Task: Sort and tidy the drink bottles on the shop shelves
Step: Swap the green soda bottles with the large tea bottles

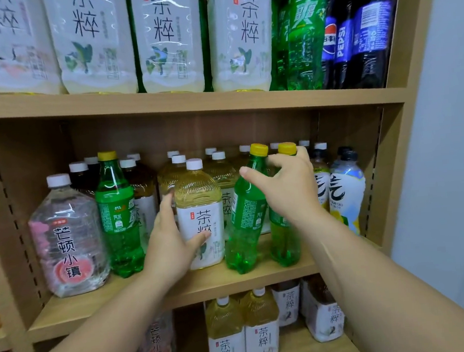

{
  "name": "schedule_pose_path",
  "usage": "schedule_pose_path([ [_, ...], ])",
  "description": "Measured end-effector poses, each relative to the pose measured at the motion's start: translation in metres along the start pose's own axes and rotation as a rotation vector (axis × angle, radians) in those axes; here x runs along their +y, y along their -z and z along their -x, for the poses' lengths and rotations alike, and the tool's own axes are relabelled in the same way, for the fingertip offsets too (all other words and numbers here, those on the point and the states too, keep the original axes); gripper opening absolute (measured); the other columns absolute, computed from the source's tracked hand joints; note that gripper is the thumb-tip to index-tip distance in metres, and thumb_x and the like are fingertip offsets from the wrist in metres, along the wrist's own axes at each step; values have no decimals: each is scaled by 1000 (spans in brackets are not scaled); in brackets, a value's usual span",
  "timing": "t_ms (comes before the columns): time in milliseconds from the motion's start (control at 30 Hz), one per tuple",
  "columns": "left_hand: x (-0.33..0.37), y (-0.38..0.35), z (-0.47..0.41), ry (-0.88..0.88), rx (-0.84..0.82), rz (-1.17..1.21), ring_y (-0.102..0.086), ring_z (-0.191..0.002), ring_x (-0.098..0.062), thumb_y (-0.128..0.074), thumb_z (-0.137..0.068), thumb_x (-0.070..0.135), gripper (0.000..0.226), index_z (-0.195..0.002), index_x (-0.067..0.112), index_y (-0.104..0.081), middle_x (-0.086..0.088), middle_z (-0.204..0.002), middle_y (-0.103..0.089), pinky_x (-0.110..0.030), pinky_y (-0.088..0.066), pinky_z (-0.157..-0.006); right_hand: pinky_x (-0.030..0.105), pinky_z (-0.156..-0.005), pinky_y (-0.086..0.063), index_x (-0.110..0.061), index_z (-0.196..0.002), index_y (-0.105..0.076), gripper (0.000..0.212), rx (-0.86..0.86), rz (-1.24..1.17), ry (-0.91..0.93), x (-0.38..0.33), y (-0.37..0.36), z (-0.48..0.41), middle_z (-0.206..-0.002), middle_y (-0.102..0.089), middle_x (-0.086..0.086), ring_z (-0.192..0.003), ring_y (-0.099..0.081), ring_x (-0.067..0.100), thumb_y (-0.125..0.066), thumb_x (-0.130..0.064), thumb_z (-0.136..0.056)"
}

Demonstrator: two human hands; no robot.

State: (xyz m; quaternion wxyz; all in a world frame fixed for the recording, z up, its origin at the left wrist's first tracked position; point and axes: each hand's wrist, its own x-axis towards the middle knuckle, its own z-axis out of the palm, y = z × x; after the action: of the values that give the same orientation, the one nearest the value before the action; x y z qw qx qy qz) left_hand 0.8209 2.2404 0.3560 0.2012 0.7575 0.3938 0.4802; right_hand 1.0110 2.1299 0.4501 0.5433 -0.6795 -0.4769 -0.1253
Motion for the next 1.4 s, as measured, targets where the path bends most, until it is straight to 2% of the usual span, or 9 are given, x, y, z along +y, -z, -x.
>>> schedule_pose_path([
  [167,15,-20,-2,2,-60,42,-48,-135,-18,-89,-76,31,110,-158,30,-14,5,-146,-50,-36,-40,-110,47,-92,-49,-27,-73,-72,30,-10,-134,-41,1,32,11,-106,-47,-1,-105,-54,24,-82,-55,-76],
  [467,46,-63,-9,6,-106,55,-48,-131,-23,-90,-74,33,109,-155,26,-18,-4,-139,-52,-39,-42,-108,37,-86,-45,-17,-86,-77,37,20,-78,-82,28,74,30,-100,-47,-6,-104,-54,19,-85,-52,-74],
  [667,63,-73,-2,23,-160,63,-52,-122,-24,-85,-80,39,108,-158,37,-11,-6,-135,-44,-37,-43,-101,40,-90,-49,-27,-84,-78,30,20,-64,-90,31,87,35,-103,-48,-5,-100,-56,18,-85,-54,-72],
  [767,63,-62,11,-3,-125,90,-46,-132,-23,-72,-90,45,91,-159,38,-13,-5,-144,-40,-41,-40,-109,41,-91,-49,-26,-83,-78,30,21,-69,-80,26,89,36,-103,-50,-4,-100,-55,17,-85,-53,-72],
  [867,82,-41,30,-104,-81,214,-51,-127,-11,-56,-90,63,80,-157,39,-20,4,-143,-47,-42,-47,-105,41,-93,-48,-24,-81,-78,32,7,-73,-59,16,87,36,-107,-51,0,-103,-54,19,-85,-53,-73],
  [933,103,-25,43,-163,-232,297,-54,-115,5,-56,-80,72,87,-155,43,-23,18,-131,-52,-30,-51,-94,41,-94,-48,-25,-82,-78,33,0,-79,-40,7,85,35,-114,-53,4,-110,-54,21,-84,-56,-73],
  [1033,126,-13,52,-274,-426,230,-54,-115,13,-79,-77,58,90,-151,46,-29,30,-126,-56,-16,-46,-90,36,-82,-48,-25,-79,-78,30,-1,-115,-15,-12,90,31,-98,-51,-3,-102,-54,16,-82,-55,-76],
  [1267,165,20,44,-319,-326,298,-66,-101,6,-78,-88,27,54,-130,42,-47,27,-111,-67,-14,-52,-80,42,-81,-56,-29,-82,-81,46,-35,-248,60,-50,110,10,-89,-73,3,-93,-67,14,-73,-73,-70],
  [1400,181,39,33,-305,-184,299,-63,-97,12,-76,-90,31,46,-123,43,-48,30,-106,-67,-4,-45,-70,11,-58,-43,-23,-110,-80,20,-54,-417,8,-66,140,-13,-89,-71,-11,-61,-60,-11,-67,-28,-95],
])
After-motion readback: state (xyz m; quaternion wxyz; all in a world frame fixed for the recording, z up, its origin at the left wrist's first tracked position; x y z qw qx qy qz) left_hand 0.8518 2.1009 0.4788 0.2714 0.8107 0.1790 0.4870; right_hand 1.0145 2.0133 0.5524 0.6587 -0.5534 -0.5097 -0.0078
